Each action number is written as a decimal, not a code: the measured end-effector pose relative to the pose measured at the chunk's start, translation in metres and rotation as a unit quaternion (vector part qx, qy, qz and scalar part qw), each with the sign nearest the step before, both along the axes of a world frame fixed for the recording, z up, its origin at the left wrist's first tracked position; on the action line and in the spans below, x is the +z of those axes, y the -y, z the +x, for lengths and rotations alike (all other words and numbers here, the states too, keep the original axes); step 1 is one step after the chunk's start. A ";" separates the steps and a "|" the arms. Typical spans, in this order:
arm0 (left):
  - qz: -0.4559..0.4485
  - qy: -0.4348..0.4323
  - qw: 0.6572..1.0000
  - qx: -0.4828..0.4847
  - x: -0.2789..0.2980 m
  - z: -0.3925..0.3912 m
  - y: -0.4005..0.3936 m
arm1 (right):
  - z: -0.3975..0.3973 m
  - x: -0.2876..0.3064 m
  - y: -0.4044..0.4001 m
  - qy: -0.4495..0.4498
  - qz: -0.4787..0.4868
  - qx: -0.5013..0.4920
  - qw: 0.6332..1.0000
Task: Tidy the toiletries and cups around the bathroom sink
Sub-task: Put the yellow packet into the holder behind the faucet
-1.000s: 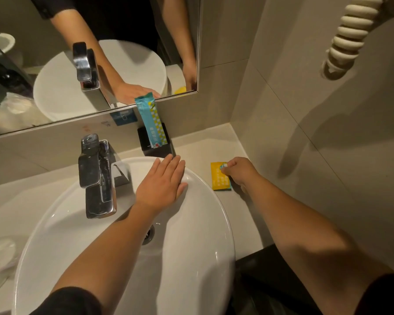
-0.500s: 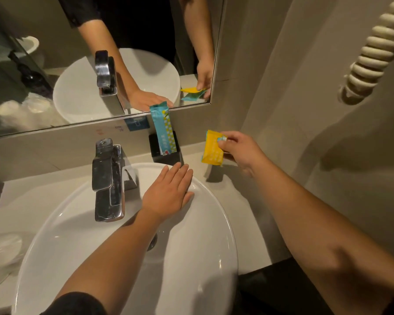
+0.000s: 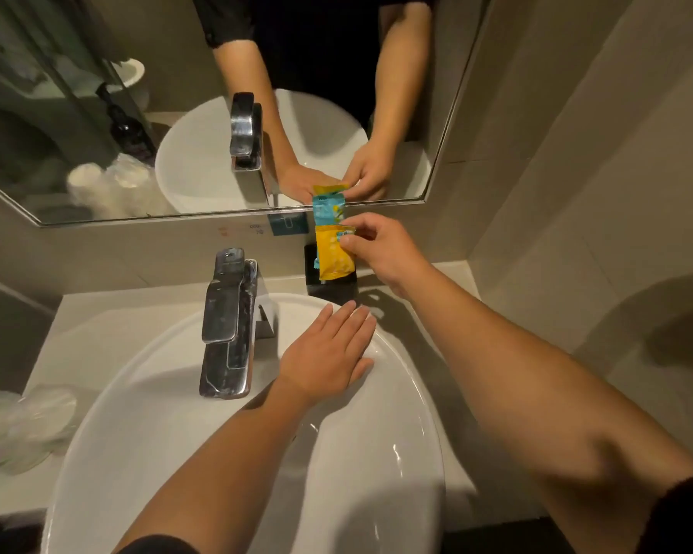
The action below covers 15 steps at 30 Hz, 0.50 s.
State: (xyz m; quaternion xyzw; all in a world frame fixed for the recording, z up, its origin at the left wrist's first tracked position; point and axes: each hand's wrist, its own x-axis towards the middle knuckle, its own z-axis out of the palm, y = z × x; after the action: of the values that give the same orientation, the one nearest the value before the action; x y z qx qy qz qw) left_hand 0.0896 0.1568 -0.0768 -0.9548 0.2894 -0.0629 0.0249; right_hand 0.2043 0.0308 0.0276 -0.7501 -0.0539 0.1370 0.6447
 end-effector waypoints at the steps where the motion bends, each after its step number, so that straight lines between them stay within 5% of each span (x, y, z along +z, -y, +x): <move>1: -0.002 0.006 1.000 -0.002 0.000 0.000 0.001 | 0.000 -0.002 0.000 0.008 -0.007 -0.005 1.000; 15: -0.012 0.020 1.000 0.001 -0.001 -0.001 0.000 | -0.012 -0.028 -0.003 0.104 -0.078 -0.083 0.988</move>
State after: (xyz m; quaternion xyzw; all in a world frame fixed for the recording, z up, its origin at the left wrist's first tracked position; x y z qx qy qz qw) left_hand 0.0889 0.1564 -0.0778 -0.9540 0.2867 -0.0858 0.0196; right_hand 0.1920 0.0340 -0.0008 -0.8099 -0.0473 0.0076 0.5846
